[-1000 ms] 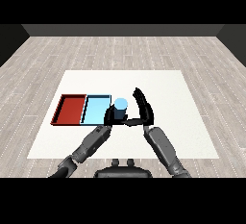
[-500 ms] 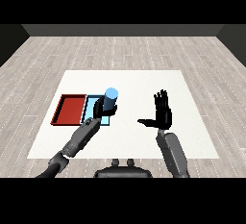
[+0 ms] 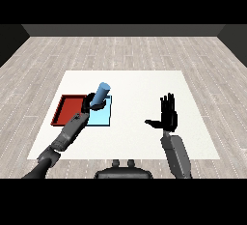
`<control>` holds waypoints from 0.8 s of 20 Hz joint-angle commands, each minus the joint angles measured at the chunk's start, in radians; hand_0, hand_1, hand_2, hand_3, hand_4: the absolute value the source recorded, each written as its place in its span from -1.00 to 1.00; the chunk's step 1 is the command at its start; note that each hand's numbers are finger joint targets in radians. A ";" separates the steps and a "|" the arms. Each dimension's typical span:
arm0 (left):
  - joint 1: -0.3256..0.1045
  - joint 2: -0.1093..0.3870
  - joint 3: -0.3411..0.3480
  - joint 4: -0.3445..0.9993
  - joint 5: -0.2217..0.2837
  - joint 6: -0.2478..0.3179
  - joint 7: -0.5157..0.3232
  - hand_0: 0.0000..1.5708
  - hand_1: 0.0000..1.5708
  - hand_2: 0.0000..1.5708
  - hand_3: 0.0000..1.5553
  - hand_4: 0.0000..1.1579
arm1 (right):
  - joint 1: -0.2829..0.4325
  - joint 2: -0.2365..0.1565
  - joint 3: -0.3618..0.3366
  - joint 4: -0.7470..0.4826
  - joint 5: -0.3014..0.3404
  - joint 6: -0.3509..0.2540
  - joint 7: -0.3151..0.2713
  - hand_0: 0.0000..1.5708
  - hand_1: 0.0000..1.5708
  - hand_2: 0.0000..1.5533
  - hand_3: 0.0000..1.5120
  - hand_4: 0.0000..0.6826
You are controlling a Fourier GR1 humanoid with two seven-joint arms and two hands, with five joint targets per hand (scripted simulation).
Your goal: Pick the blue can and put it in the blue box
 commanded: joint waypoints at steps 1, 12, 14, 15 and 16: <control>-0.050 0.043 -0.005 0.182 -0.044 -0.035 0.082 1.00 1.00 0.95 0.85 0.71 | -0.030 -0.013 -0.048 0.056 -0.022 0.027 -0.014 -1.00 -1.00 -1.00 -1.00 -1.00; -0.168 -0.164 -0.020 0.612 -0.103 0.001 0.328 0.14 0.14 0.05 -0.26 0.47 | -0.007 -0.013 -0.052 0.073 -0.017 0.027 0.002 -1.00 -1.00 -1.00 -1.00 -1.00; -0.117 -0.217 0.026 0.624 -0.073 0.074 0.261 0.75 0.75 0.53 -1.00 0.31 | 0.015 0.002 -0.069 0.105 -0.013 0.039 -0.058 -1.00 -1.00 -1.00 -1.00 -1.00; -0.146 -0.173 0.068 0.615 -0.035 0.017 0.267 0.86 0.86 0.67 -1.00 0.21 | 0.027 0.011 -0.048 0.106 0.004 0.037 -0.066 -1.00 -1.00 -1.00 -1.00 -1.00; -0.167 -0.167 0.077 0.632 -0.033 0.038 0.263 0.79 0.79 0.64 -0.49 0.09 | 0.046 -0.009 -0.061 0.109 -0.011 0.059 -0.056 -1.00 -1.00 -1.00 -1.00 -1.00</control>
